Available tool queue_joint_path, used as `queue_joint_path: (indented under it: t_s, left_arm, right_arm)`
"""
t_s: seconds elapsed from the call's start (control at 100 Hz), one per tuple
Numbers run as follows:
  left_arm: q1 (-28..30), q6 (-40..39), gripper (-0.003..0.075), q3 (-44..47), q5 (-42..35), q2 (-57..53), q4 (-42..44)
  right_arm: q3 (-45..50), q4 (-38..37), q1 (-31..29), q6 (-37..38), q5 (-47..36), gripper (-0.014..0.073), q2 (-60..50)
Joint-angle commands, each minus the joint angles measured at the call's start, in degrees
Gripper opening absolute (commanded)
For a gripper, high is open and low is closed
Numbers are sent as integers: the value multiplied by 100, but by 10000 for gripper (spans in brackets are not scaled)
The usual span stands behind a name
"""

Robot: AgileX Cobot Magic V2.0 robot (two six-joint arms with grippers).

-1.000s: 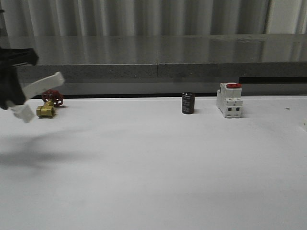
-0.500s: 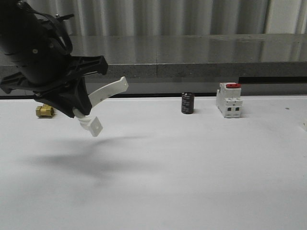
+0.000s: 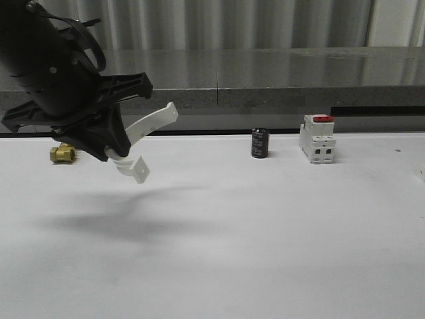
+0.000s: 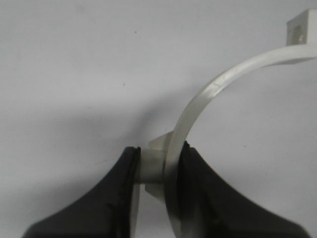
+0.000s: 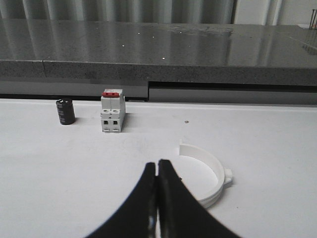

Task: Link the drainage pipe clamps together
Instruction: 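Move the clamp half toward the table center and set it down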

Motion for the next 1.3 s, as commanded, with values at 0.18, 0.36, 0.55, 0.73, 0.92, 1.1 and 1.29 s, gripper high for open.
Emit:
queue_joint_path:
  t_s: [0.18,0.36,0.55,0.73,0.92,1.1,1.29]
  left_arm:
    - [-52,-1765,-20,-151,-325,-218,1024]
    - [-187,-2267,-20,-194,-26,-101,1636]
    - [-509,-2529,-20,-571,259,333,2005]
    - [-682,-3205,-20,-992,864,717,2814]
    - [-883,-3255,-20,-1011,852,926,2877]
    - [-887,-3318,-20,-1011,865,1075,2884]
    - [-887,-3322,-18,-1011,842,1127,2954]
  right_arm:
    - [-92,7,-30,-42,-430,-67,-105]
    - [-92,7,-30,-42,-430,-67,-105]
    - [-92,7,-30,-42,-430,-67,-105]
    - [-92,7,-30,-42,-430,-67,-105]
    - [-92,7,-30,-42,-430,-67,-105]
    - [-92,7,-30,-42,-430,-67,-105]
    - [-92,7,-30,-42,-430,-67,-105]
